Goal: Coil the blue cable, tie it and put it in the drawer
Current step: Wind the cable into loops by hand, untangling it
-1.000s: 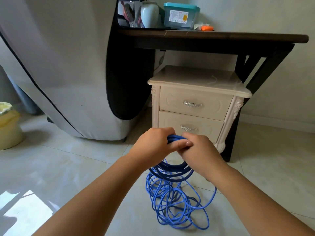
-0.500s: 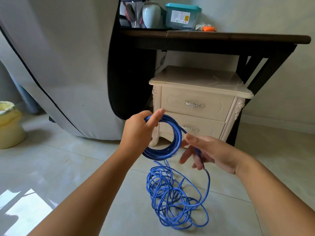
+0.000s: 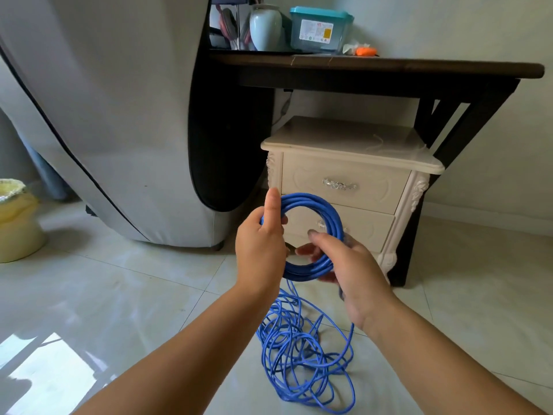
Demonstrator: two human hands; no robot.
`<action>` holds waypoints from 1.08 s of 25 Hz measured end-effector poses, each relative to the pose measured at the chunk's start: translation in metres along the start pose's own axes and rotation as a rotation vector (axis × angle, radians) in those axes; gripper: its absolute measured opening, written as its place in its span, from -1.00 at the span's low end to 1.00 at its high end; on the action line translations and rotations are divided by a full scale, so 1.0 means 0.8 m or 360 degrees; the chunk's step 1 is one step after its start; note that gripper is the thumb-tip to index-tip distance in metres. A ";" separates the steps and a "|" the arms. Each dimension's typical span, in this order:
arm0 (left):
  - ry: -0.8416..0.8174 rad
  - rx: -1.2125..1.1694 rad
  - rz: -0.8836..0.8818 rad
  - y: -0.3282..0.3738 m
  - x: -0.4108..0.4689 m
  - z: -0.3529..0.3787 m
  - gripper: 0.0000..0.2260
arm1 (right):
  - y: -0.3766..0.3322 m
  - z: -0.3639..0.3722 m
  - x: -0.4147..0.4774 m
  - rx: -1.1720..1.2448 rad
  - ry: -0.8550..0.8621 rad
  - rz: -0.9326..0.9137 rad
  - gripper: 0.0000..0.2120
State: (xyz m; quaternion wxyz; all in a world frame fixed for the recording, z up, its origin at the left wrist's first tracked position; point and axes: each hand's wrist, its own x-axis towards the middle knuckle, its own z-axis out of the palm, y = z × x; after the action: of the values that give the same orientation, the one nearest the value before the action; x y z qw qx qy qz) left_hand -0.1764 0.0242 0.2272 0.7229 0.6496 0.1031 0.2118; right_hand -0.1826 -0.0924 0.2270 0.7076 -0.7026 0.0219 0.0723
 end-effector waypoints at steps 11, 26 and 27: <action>-0.1095 0.0948 0.0570 0.010 0.010 -0.025 -0.55 | -0.014 -0.020 -0.001 -0.1421 -0.0234 -0.0450 -0.84; -0.0635 0.0826 0.0548 0.011 0.010 -0.016 -0.71 | -0.017 -0.048 0.020 -0.0842 -0.0703 -0.0157 -0.57; -0.0576 0.0787 0.0547 0.012 0.012 -0.016 -0.67 | -0.017 -0.051 0.020 -0.0882 -0.0737 -0.0117 -0.61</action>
State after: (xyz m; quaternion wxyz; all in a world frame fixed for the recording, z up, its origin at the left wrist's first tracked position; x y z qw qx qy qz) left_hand -0.1749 0.0406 0.2365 0.5041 0.8399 -0.0894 0.1803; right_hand -0.1619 -0.1317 0.2380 0.4785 -0.8331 -0.1846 0.2073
